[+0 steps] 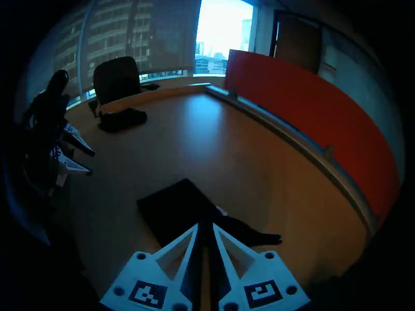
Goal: Fold towel
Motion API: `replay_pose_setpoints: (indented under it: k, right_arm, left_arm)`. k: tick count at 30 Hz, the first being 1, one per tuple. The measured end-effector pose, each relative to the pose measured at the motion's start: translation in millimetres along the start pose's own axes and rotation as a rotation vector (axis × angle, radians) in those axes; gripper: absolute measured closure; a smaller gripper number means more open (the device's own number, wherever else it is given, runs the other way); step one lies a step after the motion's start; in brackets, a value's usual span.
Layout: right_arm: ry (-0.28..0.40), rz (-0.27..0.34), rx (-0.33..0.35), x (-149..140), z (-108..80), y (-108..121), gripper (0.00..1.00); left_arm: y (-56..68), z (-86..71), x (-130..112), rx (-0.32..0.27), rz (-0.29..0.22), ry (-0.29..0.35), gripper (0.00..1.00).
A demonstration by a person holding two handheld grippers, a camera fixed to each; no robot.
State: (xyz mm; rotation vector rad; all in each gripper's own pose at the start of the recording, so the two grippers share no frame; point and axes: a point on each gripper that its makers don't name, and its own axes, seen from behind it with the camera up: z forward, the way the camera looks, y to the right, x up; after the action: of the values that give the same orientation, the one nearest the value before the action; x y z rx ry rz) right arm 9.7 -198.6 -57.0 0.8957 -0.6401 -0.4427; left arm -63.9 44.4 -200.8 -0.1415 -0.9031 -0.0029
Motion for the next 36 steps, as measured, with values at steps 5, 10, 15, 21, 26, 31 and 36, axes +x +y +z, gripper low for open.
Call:
replay_pose_setpoints:
  k: [5, 10, 15, 21, 26, 31, 36]
  right_arm:
    - [-0.004, -0.033, 0.03, 10, 8.4, -10, 0.95]
    - [-0.012, -0.061, 0.067, 15, 20.1, -22, 0.95]
    - [-0.026, -0.086, 0.116, 19, 37.6, -38, 0.95]
    - [-0.049, -0.099, 0.174, 18, 63.4, -62, 0.95]
    - [-0.072, -0.078, 0.217, 10, 84.3, -81, 0.95]
    - [-0.089, -0.066, 0.223, 3, 93.8, -84, 0.95]
    - [-0.092, -0.058, 0.22, 2, 93.7, -83, 0.95]
  left_arm:
    - [0.2, -2.4, -1, -0.003, -0.005, 0.004, 0.07]
    - [-2.5, -5.8, -3, -0.001, -0.012, 0.005, 0.07]
    - [-8.4, -10.9, -5, 0.009, -0.018, 0.006, 0.07]
    - [-16.3, -16.8, -8, 0.022, -0.045, 0.005, 0.07]
    - [-20.1, -20.8, -11, 0.026, -0.068, 0.007, 0.07]
    - [-23.1, -22.4, -16, 0.029, -0.068, 0.002, 0.07]
    - [-23.9, -22.3, -18, 0.029, -0.067, -0.001, 0.07]
